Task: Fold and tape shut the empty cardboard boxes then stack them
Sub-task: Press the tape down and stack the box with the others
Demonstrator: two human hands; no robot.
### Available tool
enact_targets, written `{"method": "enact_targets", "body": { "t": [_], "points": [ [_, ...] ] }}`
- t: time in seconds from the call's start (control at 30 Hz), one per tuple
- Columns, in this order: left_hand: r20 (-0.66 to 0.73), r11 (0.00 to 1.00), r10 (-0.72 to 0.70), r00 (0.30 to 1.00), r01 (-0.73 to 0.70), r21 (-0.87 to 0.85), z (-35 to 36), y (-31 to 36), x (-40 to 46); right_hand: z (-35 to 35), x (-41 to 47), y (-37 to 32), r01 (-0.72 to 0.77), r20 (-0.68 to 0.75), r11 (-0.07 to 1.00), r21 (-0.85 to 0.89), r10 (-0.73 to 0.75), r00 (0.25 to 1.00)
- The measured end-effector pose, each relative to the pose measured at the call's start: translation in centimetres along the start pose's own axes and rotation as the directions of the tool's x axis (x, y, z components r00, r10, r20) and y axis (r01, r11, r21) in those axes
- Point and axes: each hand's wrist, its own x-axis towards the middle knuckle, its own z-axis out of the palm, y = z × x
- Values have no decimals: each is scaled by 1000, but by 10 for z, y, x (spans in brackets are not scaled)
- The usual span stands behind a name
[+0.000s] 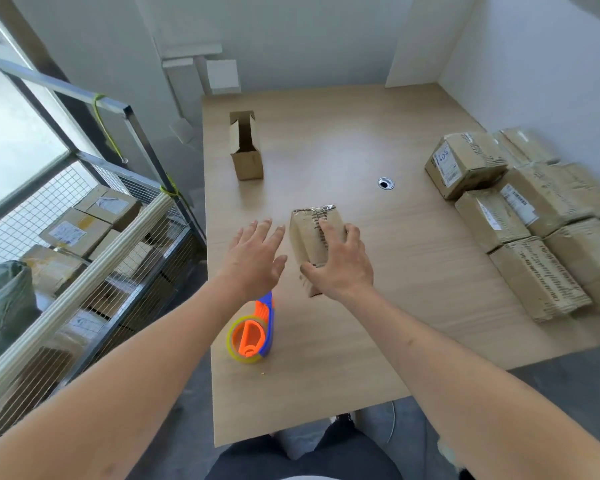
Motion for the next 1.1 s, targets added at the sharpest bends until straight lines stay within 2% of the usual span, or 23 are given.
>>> {"method": "enact_targets", "body": {
  "t": [0.33, 0.57, 0.93, 1.1],
  "points": [
    [-60, 994, 94, 994, -90, 68, -78, 3, 13, -62, -7, -29, -40, -67, 999, -24, 38, 997],
    [-112, 987, 133, 985, -122, 101, -115, 34, 31, -114, 0, -26, -47, -132, 998, -38, 41, 990],
    [-136, 985, 149, 979, -134, 112, -127, 144, 68, -179, 9, 60, -44, -170, 998, -49, 36, 985],
    [-140, 985, 146, 979, -131, 108, -109, 224, 92, -213, 16, 136, -45, -155, 998, -37, 38, 987]
  ]
}}
